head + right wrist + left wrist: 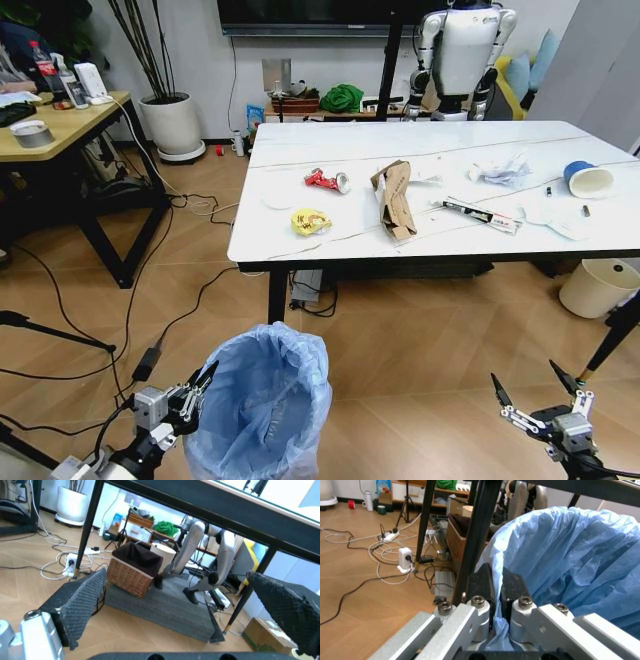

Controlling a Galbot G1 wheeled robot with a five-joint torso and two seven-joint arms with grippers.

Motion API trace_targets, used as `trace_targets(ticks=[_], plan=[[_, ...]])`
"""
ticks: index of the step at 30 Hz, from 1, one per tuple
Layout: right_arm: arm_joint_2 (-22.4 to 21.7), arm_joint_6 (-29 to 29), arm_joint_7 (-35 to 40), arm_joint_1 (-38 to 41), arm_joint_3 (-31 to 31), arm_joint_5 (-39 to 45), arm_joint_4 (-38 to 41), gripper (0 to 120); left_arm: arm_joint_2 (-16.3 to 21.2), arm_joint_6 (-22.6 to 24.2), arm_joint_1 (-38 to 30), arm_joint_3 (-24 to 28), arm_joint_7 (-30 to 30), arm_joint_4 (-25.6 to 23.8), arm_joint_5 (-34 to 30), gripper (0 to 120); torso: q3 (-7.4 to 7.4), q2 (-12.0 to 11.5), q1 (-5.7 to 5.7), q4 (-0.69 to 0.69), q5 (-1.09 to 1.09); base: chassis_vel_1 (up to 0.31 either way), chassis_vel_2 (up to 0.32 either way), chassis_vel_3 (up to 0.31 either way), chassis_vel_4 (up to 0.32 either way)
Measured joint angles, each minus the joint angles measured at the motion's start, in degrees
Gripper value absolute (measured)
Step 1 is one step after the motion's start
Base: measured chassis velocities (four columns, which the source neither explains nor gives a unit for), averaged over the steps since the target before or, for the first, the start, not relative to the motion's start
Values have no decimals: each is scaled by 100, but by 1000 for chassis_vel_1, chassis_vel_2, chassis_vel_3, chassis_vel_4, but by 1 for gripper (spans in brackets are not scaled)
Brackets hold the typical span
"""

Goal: Pick up the trash bin and place the trash from the table into it.

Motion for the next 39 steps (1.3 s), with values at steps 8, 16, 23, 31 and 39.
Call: trace_targets(ticks=[8, 16, 23, 31, 39], plan=[[-19, -3, -1, 2, -1, 10, -4, 100, -12, 0, 9, 11, 3, 0, 41, 0, 111, 197, 85, 0, 0, 0, 0, 0, 0], [-30, -73, -1, -29, -17, 163, 41, 100, -16, 10, -14, 12, -1, -14, 31, 0, 232, 404, 171, 0, 0, 0, 0, 0, 0], [-46, -708, 31, -274, -180, 1201, 496, 100, -16, 11, -17, 0, 4, -16, -2, 0, 340, 583, 242, 0, -1, 0, 0, 0, 0], [-104, -1020, -57, -375, -175, 1648, 717, 100, -31, 11, -40, 14, 11, 6, -15, 0, 462, 789, 327, 0, 0, 0, 0, 0, 0], [-91, -802, -102, -317, -107, 1219, 551, 100, -44, 11, -43, 24, 18, 9, -22, 0, 584, 998, 415, 0, 0, 0, 0, 0, 0]])
